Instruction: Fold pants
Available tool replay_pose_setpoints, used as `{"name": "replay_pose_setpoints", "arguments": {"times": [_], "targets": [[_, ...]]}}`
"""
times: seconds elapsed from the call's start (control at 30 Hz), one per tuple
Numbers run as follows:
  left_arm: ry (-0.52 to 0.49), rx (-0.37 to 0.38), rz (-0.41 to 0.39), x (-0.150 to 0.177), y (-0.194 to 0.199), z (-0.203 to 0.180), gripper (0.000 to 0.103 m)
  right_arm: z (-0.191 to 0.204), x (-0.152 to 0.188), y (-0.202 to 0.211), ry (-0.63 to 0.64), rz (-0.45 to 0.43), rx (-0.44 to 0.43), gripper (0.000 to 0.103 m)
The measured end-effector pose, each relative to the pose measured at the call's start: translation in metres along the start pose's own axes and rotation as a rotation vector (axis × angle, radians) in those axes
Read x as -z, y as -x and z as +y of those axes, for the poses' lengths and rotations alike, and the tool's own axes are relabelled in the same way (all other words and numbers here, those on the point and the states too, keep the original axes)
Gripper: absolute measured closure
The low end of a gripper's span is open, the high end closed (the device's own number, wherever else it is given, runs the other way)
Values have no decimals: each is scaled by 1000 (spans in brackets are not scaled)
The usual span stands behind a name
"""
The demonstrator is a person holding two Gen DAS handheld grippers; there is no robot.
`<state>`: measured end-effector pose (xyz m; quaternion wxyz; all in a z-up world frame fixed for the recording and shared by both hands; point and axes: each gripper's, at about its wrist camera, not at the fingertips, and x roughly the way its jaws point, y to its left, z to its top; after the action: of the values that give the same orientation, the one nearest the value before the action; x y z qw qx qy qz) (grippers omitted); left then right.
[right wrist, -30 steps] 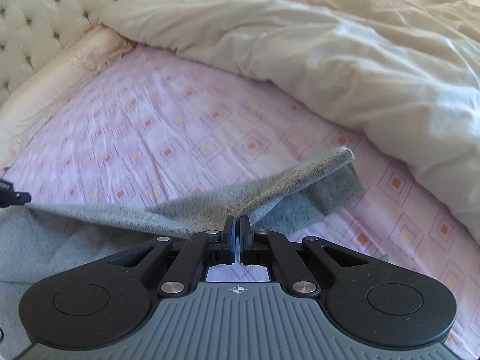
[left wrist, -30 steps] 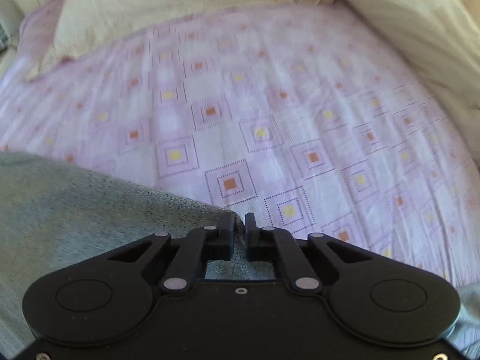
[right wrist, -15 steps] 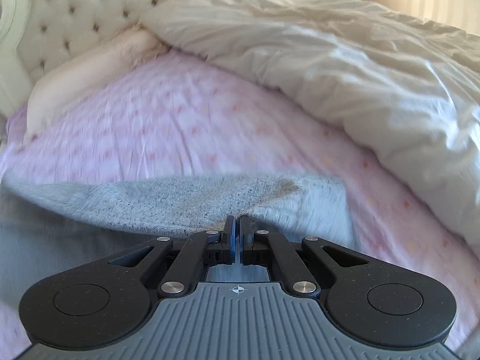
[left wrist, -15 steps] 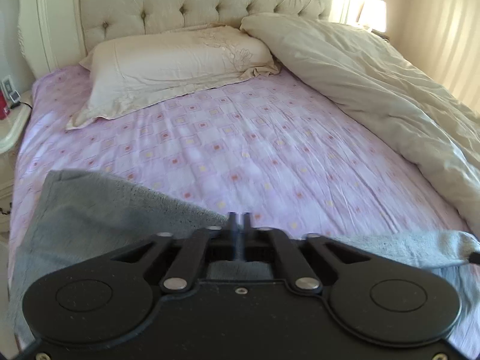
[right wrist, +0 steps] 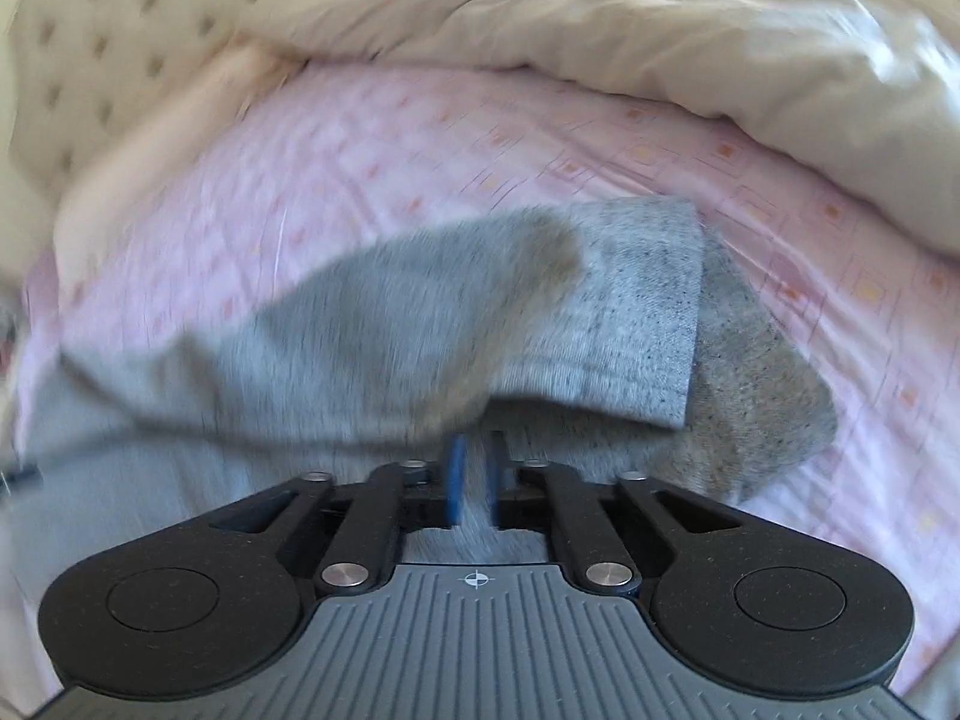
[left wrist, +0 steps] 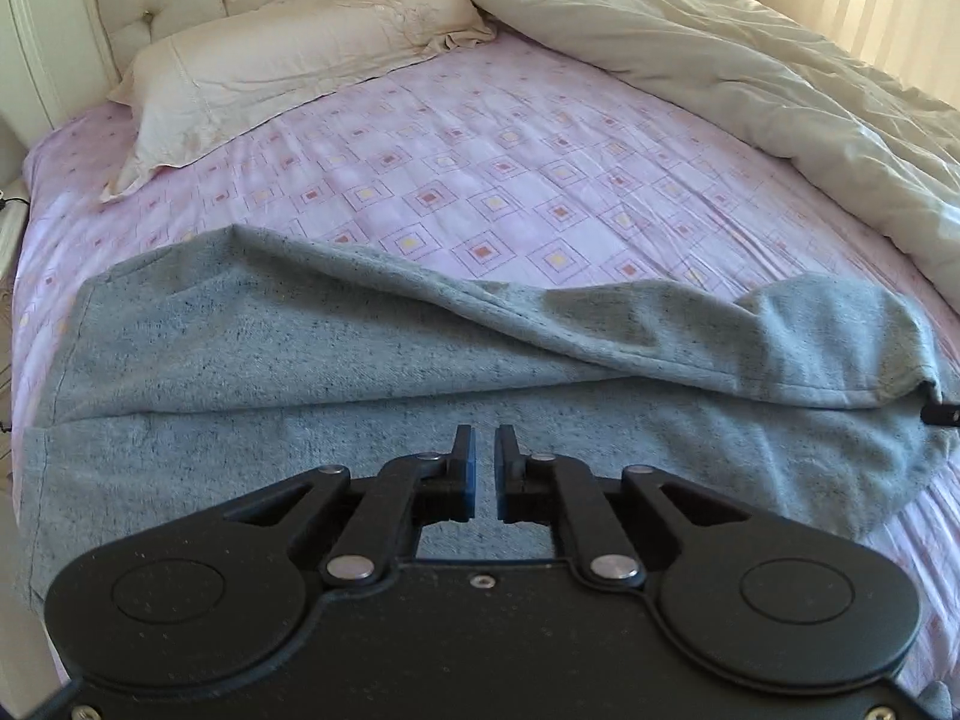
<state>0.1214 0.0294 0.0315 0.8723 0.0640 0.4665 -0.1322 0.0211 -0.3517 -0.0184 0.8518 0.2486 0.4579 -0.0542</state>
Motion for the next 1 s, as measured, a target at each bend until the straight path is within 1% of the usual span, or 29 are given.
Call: {"name": "replay_pose_setpoints", "arguments": {"times": [0.03,0.1,0.13,0.23,0.33,0.4,0.43,0.47,0.5,0.63,0.73,0.8,0.9,1.0], "targets": [[3,-5,4,-1,-2,2,86,-7,0,-2,-52,-5,-12,79],[27,-12,20,-2,-5,8,70,-10,-3,-9,-115,-9,-15,78],[45,-7,25,-2,-7,12,68,-11,-3,-12,-132,-19,-17,78],[84,1,28,-3,-11,20,68,-11,-4,-18,-169,-61,-12,78],[96,-25,20,-7,-13,27,65,-7,-6,-26,-188,-62,-2,78],[97,-33,9,-12,-15,32,55,-7,-6,-29,-187,-44,3,78],[101,-33,5,-16,-16,35,53,-4,-6,-32,-170,-27,1,79],[112,-31,0,-20,-18,38,50,-2,-7,-33,-147,-15,-5,85],[125,-31,-6,-24,-21,42,49,1,-6,-34,-120,-15,-9,98],[167,-66,-25,-46,-35,57,49,14,-4,-32,-8,-49,29,98],[217,-55,-3,-64,-52,69,49,15,-4,-31,13,-51,33,99],[274,-35,33,-76,-67,77,48,12,-6,-33,3,-44,31,99],[373,-2,88,-91,-95,91,44,9,-7,-34,-8,-33,29,99],[446,-6,154,-101,-125,101,44,10,-7,-34,13,-33,33,99]]}}
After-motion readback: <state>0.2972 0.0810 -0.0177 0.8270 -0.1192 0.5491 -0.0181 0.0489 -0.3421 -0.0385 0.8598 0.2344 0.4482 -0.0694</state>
